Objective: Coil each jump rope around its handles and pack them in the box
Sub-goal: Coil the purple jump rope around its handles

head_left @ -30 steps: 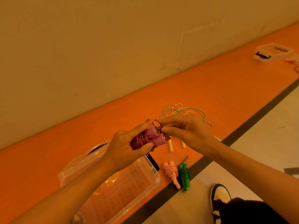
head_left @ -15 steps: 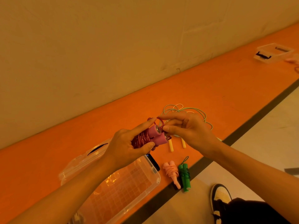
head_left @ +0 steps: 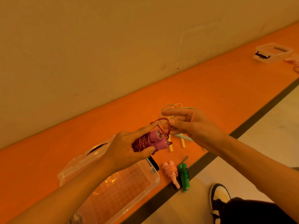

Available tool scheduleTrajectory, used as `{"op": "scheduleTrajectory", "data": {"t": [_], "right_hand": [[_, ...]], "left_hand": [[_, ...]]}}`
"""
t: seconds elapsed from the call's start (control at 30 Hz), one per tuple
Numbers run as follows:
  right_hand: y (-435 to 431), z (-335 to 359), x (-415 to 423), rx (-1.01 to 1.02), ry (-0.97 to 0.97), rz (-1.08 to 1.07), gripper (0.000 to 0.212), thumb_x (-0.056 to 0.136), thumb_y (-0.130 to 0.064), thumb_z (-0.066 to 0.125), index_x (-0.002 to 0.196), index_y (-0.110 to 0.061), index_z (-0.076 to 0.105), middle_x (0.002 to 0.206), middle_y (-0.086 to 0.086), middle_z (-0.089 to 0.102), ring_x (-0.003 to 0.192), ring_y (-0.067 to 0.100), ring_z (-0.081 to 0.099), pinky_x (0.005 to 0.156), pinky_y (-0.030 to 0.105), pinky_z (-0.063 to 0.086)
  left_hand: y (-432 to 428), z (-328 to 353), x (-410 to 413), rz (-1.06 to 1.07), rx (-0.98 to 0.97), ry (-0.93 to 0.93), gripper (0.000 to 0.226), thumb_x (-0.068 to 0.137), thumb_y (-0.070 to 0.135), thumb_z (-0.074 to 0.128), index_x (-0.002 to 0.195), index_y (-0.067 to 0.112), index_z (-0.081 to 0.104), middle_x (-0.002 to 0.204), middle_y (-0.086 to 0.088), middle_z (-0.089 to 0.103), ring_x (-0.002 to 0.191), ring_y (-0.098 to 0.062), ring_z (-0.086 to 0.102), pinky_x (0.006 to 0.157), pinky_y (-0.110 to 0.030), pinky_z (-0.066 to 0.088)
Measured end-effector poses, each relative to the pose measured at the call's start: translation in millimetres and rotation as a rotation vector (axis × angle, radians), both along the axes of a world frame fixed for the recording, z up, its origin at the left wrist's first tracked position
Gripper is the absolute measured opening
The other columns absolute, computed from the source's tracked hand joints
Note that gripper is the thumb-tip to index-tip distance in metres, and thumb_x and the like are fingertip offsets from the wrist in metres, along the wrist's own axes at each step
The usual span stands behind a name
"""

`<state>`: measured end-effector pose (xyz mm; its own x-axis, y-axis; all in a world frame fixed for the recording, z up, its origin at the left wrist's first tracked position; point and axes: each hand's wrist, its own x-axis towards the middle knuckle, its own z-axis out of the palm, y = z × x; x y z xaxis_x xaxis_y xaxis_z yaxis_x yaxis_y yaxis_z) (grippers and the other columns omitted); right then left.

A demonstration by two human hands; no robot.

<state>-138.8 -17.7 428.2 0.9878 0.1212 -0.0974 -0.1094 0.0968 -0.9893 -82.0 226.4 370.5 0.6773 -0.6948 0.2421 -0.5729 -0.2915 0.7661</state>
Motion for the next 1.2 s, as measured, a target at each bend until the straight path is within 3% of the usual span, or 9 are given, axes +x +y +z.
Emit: {"op": "scheduleTrajectory", "data": {"t": [0.17,0.3,0.4,0.57,0.7,0.8,1.0,1.2], "right_hand": [[9.8,-6.8,0.7,0.19,0.257,-0.037,0.048,0.074,-0.006,0.071,0.121,-0.005,0.066,0.11,0.02,0.072,0.095,0.022,0.072,0.07,0.021,0.06],[11.0,-11.1,1.6,0.152,0.333,-0.011,0.04,0.08,-0.003,0.072,0.12,-0.001,0.066,0.117,0.02,0.07,0.096,0.022,0.072,0.072,0.022,0.061],[7.8,-10.6,2.5,0.18,0.381,0.021,0.05,0.071,-0.007,0.074,0.12,-0.001,0.066,0.114,0.018,0.071,0.096,0.02,0.072,0.071,0.021,0.06],[2.1,-9.8,3.5,0.234,0.445,0.071,0.046,0.073,-0.005,0.07,0.118,0.002,0.067,0.104,0.014,0.073,0.085,0.014,0.071,0.065,0.018,0.059],[-3.1,-5.2,3.9,0.111,0.355,0.069,0.036,0.074,-0.015,0.072,0.11,-0.013,0.074,0.104,0.009,0.075,0.084,0.012,0.068,0.064,0.019,0.056],[-5.1,-2.9,1.9,-0.129,0.211,0.069,0.042,0.08,-0.031,0.072,0.122,-0.028,0.067,0.107,0.002,0.075,0.089,0.011,0.067,0.072,0.03,0.05],[5.5,2.1,-6.3,-0.189,-0.013,0.017,0.046,0.087,-0.029,0.067,0.13,-0.026,0.053,0.098,0.018,0.074,0.083,0.032,0.071,0.068,0.042,0.06],[10.7,-3.6,-7.4,-0.207,-0.078,-0.004,0.037,0.092,-0.021,0.064,0.128,-0.023,0.058,0.098,0.015,0.074,0.092,0.034,0.072,0.074,0.04,0.062]], "left_hand": [[-1.5,0.3,-0.7,0.0,-0.01,-0.029,0.066,0.086,0.055,0.065,0.145,0.057,0.035,0.093,-0.005,0.075,0.064,-0.027,0.071,0.056,-0.046,0.058],[-1.1,1.7,-0.7,-0.012,-0.019,-0.02,0.066,0.086,0.056,0.065,0.146,0.054,0.037,0.099,-0.004,0.075,0.066,-0.026,0.072,0.057,-0.046,0.059],[-1.0,1.6,-1.2,-0.021,-0.01,-0.032,0.066,0.087,0.055,0.065,0.147,0.052,0.036,0.102,-0.004,0.074,0.066,-0.025,0.071,0.057,-0.045,0.059],[0.2,2.4,-2.2,-0.025,0.019,-0.088,0.066,0.088,0.057,0.062,0.147,0.053,0.034,0.097,-0.003,0.074,0.056,-0.018,0.064,0.051,-0.042,0.054],[0.4,4.6,-4.7,-0.03,0.027,-0.135,0.069,0.087,0.056,0.061,0.149,0.05,0.031,0.096,0.004,0.074,0.052,-0.011,0.059,0.048,-0.03,0.052],[0.2,4.5,-3.1,-0.007,0.044,-0.151,0.069,0.087,0.058,0.06,0.149,0.05,0.031,0.095,0.007,0.074,0.05,-0.01,0.057,0.047,-0.023,0.049],[1.5,-2.1,1.2,0.003,0.046,-0.111,0.068,0.086,0.063,0.06,0.147,0.055,0.032,0.092,0.004,0.074,0.057,-0.015,0.066,0.052,-0.041,0.055],[2.7,-3.3,1.0,-0.001,0.056,-0.124,0.067,0.086,0.069,0.055,0.147,0.056,0.031,0.094,0.005,0.074,0.057,-0.013,0.066,0.053,-0.039,0.055]]}}
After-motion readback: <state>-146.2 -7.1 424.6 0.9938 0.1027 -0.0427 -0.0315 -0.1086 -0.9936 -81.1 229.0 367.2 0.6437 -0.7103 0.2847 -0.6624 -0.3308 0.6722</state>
